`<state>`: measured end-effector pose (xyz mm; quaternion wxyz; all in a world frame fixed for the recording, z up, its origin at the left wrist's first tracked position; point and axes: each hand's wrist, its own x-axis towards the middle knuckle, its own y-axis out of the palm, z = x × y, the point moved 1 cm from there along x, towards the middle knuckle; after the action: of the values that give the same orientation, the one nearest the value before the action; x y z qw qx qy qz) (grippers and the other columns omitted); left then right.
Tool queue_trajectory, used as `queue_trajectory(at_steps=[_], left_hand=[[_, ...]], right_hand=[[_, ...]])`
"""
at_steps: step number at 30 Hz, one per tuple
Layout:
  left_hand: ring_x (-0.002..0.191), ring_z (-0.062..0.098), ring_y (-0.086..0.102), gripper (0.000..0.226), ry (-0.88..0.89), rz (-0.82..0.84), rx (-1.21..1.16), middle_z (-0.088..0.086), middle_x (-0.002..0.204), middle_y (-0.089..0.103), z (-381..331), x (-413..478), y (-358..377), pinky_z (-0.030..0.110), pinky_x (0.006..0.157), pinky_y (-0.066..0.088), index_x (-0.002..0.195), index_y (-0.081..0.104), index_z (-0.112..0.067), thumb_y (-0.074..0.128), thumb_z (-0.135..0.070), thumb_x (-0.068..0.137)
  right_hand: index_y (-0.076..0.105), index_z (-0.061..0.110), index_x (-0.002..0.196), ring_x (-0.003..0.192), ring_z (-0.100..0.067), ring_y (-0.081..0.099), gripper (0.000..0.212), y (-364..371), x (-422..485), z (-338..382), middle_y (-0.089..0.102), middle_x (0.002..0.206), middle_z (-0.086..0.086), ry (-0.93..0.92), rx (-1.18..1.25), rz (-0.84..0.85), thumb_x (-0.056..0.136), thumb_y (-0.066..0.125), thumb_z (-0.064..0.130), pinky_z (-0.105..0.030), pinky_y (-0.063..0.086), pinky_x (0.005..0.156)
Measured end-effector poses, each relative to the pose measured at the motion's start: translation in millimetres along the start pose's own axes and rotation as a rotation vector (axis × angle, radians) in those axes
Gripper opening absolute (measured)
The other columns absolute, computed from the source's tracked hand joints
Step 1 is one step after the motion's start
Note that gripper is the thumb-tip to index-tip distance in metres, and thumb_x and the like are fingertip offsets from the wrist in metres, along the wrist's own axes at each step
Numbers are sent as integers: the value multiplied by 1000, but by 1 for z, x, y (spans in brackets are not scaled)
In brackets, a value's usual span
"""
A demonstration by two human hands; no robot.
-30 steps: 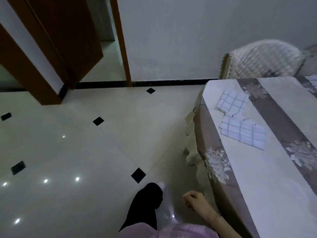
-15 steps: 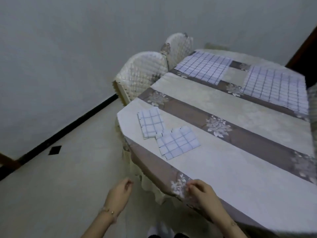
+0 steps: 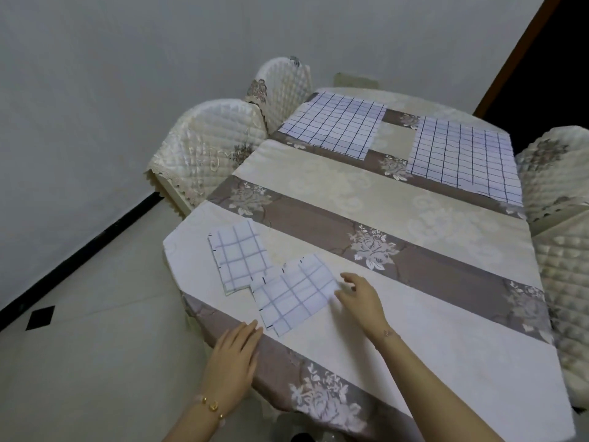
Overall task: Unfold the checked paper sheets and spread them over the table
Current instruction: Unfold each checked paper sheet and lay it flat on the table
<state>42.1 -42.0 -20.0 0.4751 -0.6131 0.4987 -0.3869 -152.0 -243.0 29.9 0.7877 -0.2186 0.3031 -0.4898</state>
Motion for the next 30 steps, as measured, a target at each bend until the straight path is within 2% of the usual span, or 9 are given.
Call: queue_trajectory(at_steps=[3,5,8,11,15,20,22,25,30], left_hand=[[111,10,45,69,-23,36,-40,-4,117,67,-1,1,-4,28,97,31,111,69,-19,4,-40,98],[113,10,46,68,-33,80,-59,-5,118,66,-1,1,-5,28,98,31,112,68,-20,4,-41,99],[114,11,49,67,-54,115,-78,-6,119,66,-1,1,-7,24,105,21,112,68,-20,5,-41,98],[115,8,42,67,-83,135,-96,-6,119,66,-1,2,-9,20,107,11,113,67,-21,5,-41,98],[114,5,43,66,-58,137,-101,-9,119,65,0,-1,-10,21,106,15,112,67,-23,6,-43,98],[111,11,60,46,-84,15,-214,-10,121,62,-4,9,-25,22,96,41,117,64,-21,31,-40,91],[120,7,48,39,-133,-56,-364,-12,129,49,-14,21,-40,20,100,35,130,51,-19,39,-32,95],[121,3,40,39,-117,-120,-590,-15,130,43,-40,44,-64,15,99,28,132,46,-22,51,-26,94],[118,1,47,45,-142,205,-1019,-11,132,49,-87,77,-81,17,96,38,130,45,-27,59,-35,88]], right_hand=[[46,13,136,122,-30,47,58,9,32,11,55,131,-9,38,8,47,83,66,23,-45,41,102],[48,13,133,116,-29,49,60,17,43,12,59,120,-9,85,26,50,78,69,24,-41,45,96],[60,17,108,97,-25,56,33,26,46,9,60,91,-1,89,17,24,76,68,21,-34,47,79],[60,17,81,76,-20,53,6,25,45,8,53,69,7,92,32,8,79,65,17,-27,39,58],[63,11,78,70,-16,51,7,11,34,6,57,70,3,97,293,-43,83,63,16,-25,38,60],[69,13,78,63,-3,55,10,-28,2,6,63,72,4,-17,500,-108,86,64,13,-22,42,62],[71,14,79,68,-8,56,8,-43,-10,6,66,75,3,-46,506,-81,86,66,14,-22,43,64],[73,12,82,71,-7,58,6,-60,-29,8,68,80,2,-91,482,21,84,68,14,-14,44,63],[73,6,87,76,-6,58,9,-74,-52,12,69,85,0,-131,444,180,84,68,13,-17,43,68]])
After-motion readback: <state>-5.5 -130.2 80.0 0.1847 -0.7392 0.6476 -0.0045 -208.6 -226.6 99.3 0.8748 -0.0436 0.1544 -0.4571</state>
